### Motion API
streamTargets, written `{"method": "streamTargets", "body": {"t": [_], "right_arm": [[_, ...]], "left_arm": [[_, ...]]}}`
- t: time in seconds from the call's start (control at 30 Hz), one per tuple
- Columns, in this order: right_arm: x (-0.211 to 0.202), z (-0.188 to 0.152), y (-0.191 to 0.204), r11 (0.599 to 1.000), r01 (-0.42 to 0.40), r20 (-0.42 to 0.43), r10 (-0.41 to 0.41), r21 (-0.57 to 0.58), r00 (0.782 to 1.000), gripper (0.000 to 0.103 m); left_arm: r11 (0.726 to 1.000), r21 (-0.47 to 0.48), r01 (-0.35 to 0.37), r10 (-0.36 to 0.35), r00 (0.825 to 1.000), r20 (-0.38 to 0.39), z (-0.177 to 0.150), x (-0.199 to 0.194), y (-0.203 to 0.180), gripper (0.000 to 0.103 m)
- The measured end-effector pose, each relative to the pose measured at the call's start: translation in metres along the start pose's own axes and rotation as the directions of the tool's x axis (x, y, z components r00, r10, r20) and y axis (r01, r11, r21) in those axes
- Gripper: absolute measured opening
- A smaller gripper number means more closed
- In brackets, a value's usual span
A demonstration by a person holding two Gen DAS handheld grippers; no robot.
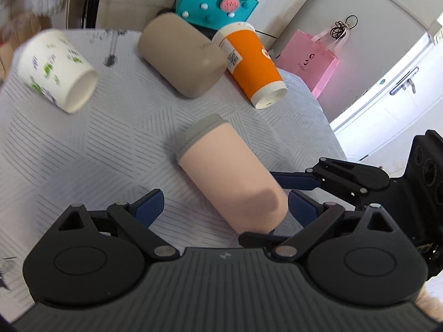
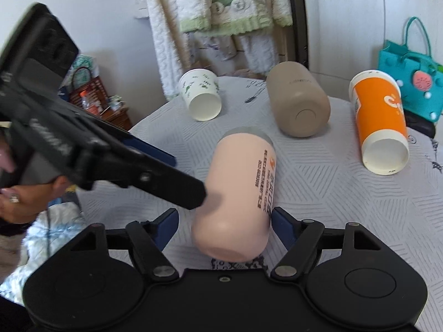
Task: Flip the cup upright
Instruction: 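Rotate the right tool to turn the pink bottle lid-up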
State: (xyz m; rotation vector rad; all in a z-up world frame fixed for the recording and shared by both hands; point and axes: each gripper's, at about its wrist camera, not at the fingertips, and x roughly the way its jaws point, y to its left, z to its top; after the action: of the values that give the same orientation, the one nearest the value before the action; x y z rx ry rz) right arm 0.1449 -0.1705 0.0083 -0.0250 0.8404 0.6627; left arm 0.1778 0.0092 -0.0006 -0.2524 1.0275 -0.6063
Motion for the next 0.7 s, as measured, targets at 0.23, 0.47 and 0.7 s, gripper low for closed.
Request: {"method": "streamTargets", "body": {"t": [0.23, 0.47, 0.7], "right_arm": [[0.004, 0.012, -0.020, 0.988, -0.134, -0.053, 0.138, 0.072, 0.989, 0.085], [0.017, 0.020, -0.027, 0.984, -0.154, -0.087, 0.162, 0.093, 0.983, 0.085], [0.022, 0.020, -0.031, 0.990, -0.114, -0.086, 0.121, 0.076, 0.989, 0.072]], "left_arm": [[0.993, -0.101, 0.059, -0.064, 0.997, -0.045, 0.007, 0.023, 0.003, 0.093], [0.977, -0.191, 0.093, -0.100, 0.995, -0.028, 0.010, 0.035, 0.011, 0.076], [0.987, -0.141, 0.072, -0.072, 0.997, 0.007, 0.003, 0.029, 0.008, 0.072]]}}
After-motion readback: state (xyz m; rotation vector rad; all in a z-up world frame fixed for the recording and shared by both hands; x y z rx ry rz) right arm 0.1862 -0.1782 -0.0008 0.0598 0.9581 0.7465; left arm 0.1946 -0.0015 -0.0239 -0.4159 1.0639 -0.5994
